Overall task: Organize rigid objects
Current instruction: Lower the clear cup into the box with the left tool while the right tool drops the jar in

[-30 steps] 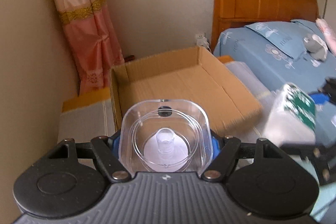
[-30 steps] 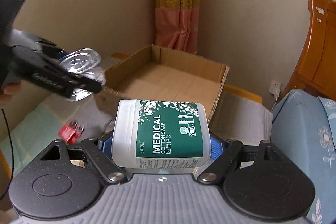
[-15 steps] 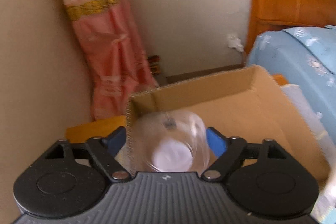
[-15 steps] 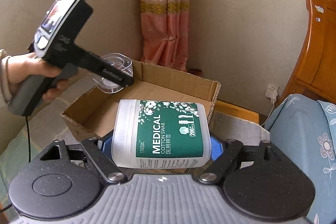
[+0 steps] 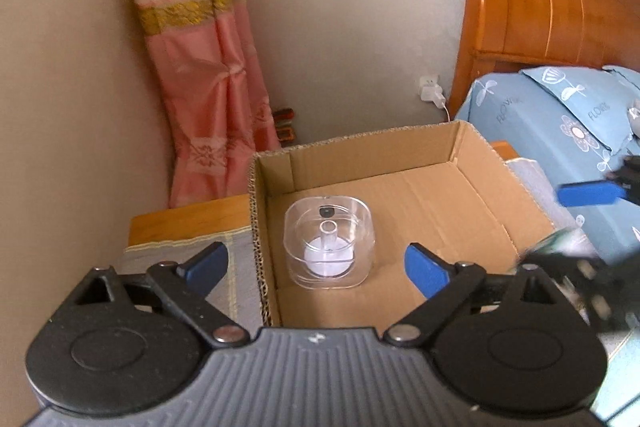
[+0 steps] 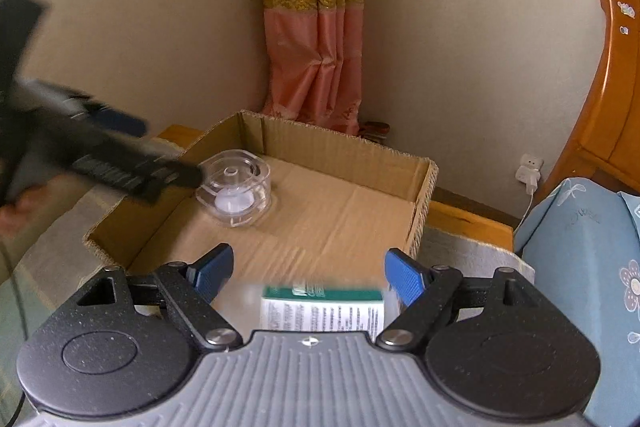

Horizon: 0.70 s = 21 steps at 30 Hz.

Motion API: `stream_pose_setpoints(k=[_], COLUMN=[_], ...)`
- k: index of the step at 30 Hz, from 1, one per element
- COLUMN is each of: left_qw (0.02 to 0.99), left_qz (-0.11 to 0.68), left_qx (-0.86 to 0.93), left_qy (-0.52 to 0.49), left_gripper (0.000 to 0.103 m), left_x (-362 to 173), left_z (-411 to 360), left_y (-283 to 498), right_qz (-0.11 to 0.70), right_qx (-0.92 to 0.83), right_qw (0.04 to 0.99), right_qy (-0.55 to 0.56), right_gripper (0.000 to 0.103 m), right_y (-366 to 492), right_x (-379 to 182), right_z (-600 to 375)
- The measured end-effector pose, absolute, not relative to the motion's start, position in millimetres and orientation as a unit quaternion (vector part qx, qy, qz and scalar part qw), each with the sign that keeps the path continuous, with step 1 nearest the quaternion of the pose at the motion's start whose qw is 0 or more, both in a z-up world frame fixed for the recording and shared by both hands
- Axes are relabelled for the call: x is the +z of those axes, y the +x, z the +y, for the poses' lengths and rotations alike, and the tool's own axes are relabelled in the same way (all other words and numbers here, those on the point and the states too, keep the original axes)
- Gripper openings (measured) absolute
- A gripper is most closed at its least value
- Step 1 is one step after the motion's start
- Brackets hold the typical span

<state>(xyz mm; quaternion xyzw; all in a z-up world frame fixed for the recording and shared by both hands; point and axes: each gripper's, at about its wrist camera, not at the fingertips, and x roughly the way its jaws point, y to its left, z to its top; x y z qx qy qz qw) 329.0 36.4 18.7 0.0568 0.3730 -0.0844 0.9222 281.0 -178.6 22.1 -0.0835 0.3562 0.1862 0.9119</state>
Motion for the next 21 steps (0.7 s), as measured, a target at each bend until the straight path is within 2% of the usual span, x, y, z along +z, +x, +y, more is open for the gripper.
stream_pose_setpoints(k=[2, 6, 10, 16, 21], left_qw=[0.923, 0.925, 0.924, 0.926, 0.926], left_qz=[0.371, 0.366, 0.369, 0.363, 0.362], left_qx=[-0.080, -0.077, -0.082, -0.091, -0.098], left_qy=[0.060, 0.057, 0.047, 0.039, 0.048], left_gripper=[0.095, 0.095, 0.095, 0.099, 0.100], left_x=[20, 21, 23, 28, 28], left_z=[39, 47, 52, 51, 48], left_y=[322, 315, 308, 294, 269], right_qz=[0.365, 0.371, 0.371, 0.362, 0.345], right_qx=[0.188, 0.167, 0.165, 0.155, 0.160], right_qw=[0.908, 0.908, 0.911, 0.916, 0.923], right_qy=[-0.080, -0.099, -0.075, -0.079, -0.065], right_gripper=[0.074, 0.075, 0.094, 0.103, 0.103], right_y=[293, 309, 312, 292, 264], right_x=[20, 18, 21, 26, 35], right_z=[-176, -170, -178, -184, -189])
